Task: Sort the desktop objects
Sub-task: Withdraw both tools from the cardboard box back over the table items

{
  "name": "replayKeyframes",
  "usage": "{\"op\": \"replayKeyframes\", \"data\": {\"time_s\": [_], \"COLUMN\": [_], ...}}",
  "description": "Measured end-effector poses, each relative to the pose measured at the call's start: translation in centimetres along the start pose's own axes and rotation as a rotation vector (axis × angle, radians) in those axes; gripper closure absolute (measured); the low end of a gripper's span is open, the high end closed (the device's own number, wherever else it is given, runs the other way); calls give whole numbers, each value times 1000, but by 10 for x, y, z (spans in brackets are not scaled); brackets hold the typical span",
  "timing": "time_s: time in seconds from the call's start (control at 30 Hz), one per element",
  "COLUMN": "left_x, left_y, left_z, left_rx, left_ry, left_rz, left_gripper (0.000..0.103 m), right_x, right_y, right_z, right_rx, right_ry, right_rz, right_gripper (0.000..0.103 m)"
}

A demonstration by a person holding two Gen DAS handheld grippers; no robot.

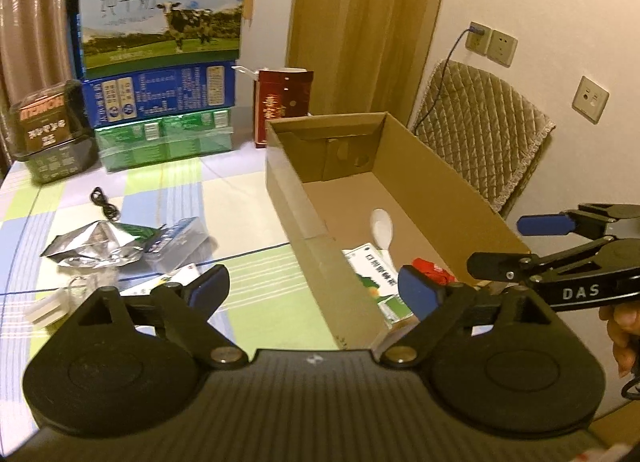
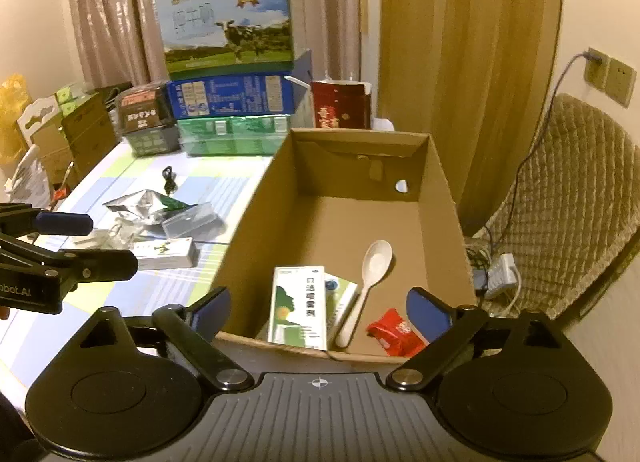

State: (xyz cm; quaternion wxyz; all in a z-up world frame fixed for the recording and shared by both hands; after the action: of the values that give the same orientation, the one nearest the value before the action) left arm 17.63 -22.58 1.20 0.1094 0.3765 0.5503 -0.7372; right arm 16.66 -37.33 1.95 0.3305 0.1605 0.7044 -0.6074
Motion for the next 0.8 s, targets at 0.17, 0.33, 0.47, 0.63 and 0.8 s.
{"op": "replayKeyframes", "data": {"time_s": [0.17, 0.33, 0.47, 0.63, 0.8], "left_x": [7, 15, 22, 34, 50], "left_y": [-14, -30, -39, -50, -63], "left_z": [-21, -50, -70, -95, -123], "left_rx": [-45, -106, -150, -181, -224], "left_ry": [4, 1, 6, -3, -7], "left_rz": [16, 30, 23, 23, 16], "left_gripper": [7, 1, 1, 1, 1], "right_x": [0, 0, -1, -2, -6], "right_y": [-1, -1, -1, -4, -3], "right_z": [-16, -28, -38, -50, -64], "right_rx": [-9, -16, -26, -43, -70], "right_ry": [-21, -39, -51, -68, -83], "right_rz": [1, 1, 2, 11, 20], "right_gripper": [5, 2, 2, 2, 2]}}
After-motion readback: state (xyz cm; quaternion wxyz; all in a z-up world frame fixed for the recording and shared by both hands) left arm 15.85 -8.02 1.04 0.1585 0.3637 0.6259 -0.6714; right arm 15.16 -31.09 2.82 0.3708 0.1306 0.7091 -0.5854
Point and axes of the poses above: each gripper's, at about its wrist camera, not at the fingertips, and y roughly the way its jaws point, z to its right, x to its underside, the point moved 8 cm from there along y, roughly the way its jaws point, and after that the axes turned 6 degrees about -z, right-handed, at the moved point
